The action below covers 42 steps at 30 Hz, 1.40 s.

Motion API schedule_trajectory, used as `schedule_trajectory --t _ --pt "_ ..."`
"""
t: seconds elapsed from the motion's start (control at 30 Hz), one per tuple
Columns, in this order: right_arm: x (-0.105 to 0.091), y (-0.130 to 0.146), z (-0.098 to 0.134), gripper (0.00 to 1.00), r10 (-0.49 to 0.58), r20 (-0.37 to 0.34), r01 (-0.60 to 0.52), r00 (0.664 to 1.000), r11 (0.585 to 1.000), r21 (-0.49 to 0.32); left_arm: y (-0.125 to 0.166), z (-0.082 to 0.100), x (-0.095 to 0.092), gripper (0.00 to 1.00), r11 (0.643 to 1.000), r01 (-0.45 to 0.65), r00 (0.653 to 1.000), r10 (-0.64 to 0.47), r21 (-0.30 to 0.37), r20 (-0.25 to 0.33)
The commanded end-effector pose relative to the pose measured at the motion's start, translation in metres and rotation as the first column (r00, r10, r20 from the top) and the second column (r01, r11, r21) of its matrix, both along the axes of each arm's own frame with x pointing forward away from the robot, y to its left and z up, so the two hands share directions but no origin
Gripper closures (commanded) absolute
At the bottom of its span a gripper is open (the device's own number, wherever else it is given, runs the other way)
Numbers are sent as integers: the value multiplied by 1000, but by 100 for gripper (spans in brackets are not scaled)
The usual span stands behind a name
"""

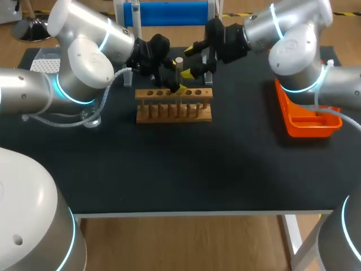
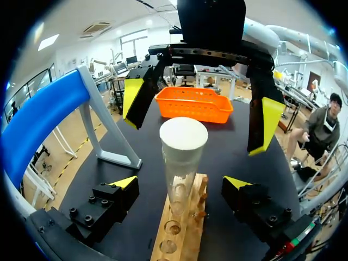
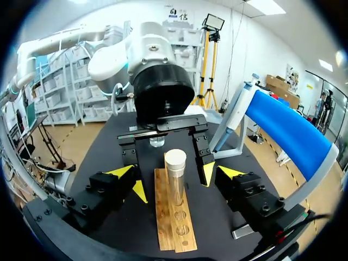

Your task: Invert the test tube, pick up the pipette, mount the tip to pipette, aspirate from beaker and dispense into the tube, eject the tip, return the pipette, and cap with the stopper.

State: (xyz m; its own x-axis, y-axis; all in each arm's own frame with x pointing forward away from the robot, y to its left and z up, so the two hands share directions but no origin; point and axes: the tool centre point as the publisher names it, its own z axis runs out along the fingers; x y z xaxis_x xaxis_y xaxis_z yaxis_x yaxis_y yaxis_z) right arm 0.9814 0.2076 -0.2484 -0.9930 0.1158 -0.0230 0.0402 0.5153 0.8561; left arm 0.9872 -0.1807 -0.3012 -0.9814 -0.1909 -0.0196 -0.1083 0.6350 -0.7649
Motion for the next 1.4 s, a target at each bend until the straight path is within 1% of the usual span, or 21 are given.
schedule_trajectory --t 0.03,0.07,0.1,0.17,0.2,0.23,0.27,0.33,0.53,0.77,1.13,1.27,1.4 --pt "-2 -5 -1 17 5 5 -5 1000 999 52 0 0 0 0 1000 1 1000 -1 2 -3" --pt "-2 -5 0 36 2 4 -3 1000 998 59 0 0 0 0 1000 1 1000 -1 2 -3" --pt "-2 -6 0 52 1 5 -1 1000 998 66 0 0 0 0 1000 1 1000 -1 2 -3" --pt "-2 -6 2 63 3 5 -3 1000 997 82 0 0 0 0 1000 1 1000 -1 2 -3" --pt "-2 -6 2 74 2 5 -2 1000 996 87 0 0 0 0 1000 1 1000 -1 2 -3" --pt "-2 -6 3 81 1 5 -1 1000 996 94 0 0 0 0 1000 1 1000 -1 2 -3" --pt "-2 -7 3 85 1 4 -1 1000 994 106 0 0 0 0 1000 1 1000 -1 2 -3" --pt "-1 -8 5 100 -1 5 1 1000 993 116 0 0 0 0 1000 1 1000 -1 2 -3" --pt "0 -9 9 100 -5 9 4 1000 988 158 0 0 0 0 1000 1 1000 -1 2 -3" --pt "0 -9 15 100 -7 22 2 1000 974 226 0 0 0 0 1000 1 1000 -1 2 -3" --pt "-1 -2 26 100 10 40 -23 999 942 335 0 0 0 0 1000 1 1000 -1 2 -3" --pt "-1 0 30 100 22 43 -36 999 929 368 0 0 0 0 1000 1 1000 -1 2 -3" --pt "-2 2 32 100 34 47 -49 998 923 383 0 0 0 0 1000 1 1000 -1 2 -3"
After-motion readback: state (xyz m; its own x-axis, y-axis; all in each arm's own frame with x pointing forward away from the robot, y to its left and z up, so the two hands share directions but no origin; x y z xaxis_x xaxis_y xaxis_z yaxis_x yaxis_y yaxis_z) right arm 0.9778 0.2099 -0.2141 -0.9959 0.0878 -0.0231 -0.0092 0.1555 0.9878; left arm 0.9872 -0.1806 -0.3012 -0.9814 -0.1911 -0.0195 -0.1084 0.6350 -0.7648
